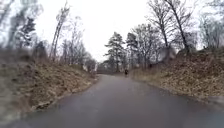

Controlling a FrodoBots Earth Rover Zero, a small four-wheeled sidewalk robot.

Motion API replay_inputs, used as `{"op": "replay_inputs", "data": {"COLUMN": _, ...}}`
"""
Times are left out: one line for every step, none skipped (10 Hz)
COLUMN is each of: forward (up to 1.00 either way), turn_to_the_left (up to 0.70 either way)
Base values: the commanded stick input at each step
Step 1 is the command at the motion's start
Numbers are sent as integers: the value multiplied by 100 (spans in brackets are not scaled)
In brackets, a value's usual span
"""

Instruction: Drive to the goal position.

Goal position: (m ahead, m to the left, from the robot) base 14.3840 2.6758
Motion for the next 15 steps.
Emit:
{"op": "replay_inputs", "data": {"forward": 100, "turn_to_the_left": 1}}
{"op": "replay_inputs", "data": {"forward": 100, "turn_to_the_left": 1}}
{"op": "replay_inputs", "data": {"forward": 100, "turn_to_the_left": 1}}
{"op": "replay_inputs", "data": {"forward": 100, "turn_to_the_left": 1}}
{"op": "replay_inputs", "data": {"forward": 100, "turn_to_the_left": 1}}
{"op": "replay_inputs", "data": {"forward": 100, "turn_to_the_left": 1}}
{"op": "replay_inputs", "data": {"forward": 100, "turn_to_the_left": 1}}
{"op": "replay_inputs", "data": {"forward": 100, "turn_to_the_left": 1}}
{"op": "replay_inputs", "data": {"forward": 100, "turn_to_the_left": 1}}
{"op": "replay_inputs", "data": {"forward": 100, "turn_to_the_left": 1}}
{"op": "replay_inputs", "data": {"forward": 100, "turn_to_the_left": 1}}
{"op": "replay_inputs", "data": {"forward": 100, "turn_to_the_left": 1}}
{"op": "replay_inputs", "data": {"forward": 100, "turn_to_the_left": 1}}
{"op": "replay_inputs", "data": {"forward": 100, "turn_to_the_left": 1}}
{"op": "replay_inputs", "data": {"forward": 100, "turn_to_the_left": 1}}
